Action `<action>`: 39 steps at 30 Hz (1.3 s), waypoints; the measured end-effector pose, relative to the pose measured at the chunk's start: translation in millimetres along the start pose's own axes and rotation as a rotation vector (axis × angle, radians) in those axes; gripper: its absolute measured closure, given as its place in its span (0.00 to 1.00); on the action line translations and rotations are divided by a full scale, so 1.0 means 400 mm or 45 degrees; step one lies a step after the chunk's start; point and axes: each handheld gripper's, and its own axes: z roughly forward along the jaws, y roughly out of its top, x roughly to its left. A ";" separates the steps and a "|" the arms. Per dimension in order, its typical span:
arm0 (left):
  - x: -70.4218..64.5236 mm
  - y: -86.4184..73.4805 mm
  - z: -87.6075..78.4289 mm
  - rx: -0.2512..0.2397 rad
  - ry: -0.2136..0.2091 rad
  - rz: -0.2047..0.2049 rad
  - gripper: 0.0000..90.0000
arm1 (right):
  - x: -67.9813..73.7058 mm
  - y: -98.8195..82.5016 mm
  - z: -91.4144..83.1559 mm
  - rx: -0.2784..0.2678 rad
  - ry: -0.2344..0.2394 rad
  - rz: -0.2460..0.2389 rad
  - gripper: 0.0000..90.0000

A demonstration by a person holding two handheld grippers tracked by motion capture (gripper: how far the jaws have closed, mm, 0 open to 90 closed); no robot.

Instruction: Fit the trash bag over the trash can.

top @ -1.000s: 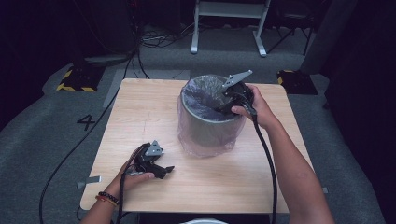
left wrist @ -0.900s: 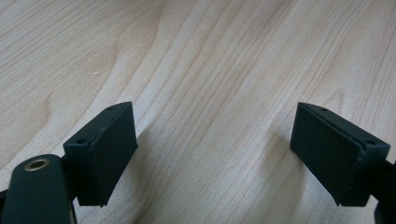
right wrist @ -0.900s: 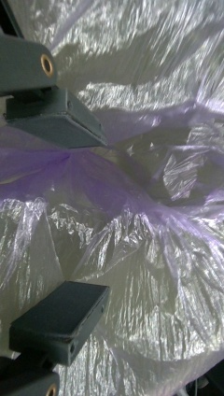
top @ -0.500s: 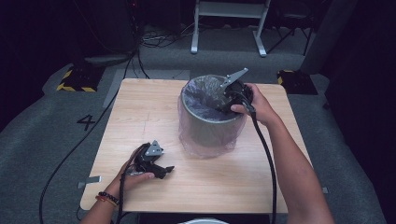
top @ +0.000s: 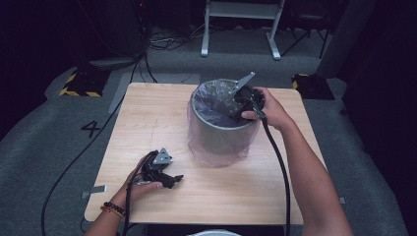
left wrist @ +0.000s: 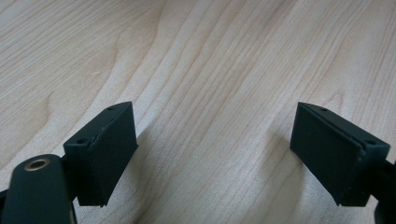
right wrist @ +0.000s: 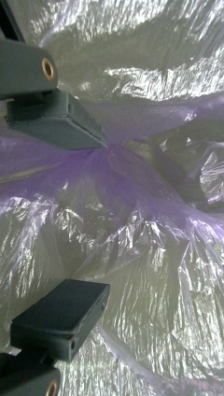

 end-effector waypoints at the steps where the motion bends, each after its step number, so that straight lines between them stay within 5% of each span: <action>1: 0.000 0.000 0.000 0.001 0.000 0.000 0.16 | 0.002 0.001 0.000 0.003 -0.009 -0.006 0.28; 24: 0.000 0.000 0.000 0.002 -0.001 0.001 0.16 | 0.005 0.019 0.023 0.157 -0.045 -0.032 0.27; 39: 0.000 0.000 0.000 0.001 0.000 0.001 0.16 | 0.000 0.004 0.000 0.029 -0.028 0.044 0.25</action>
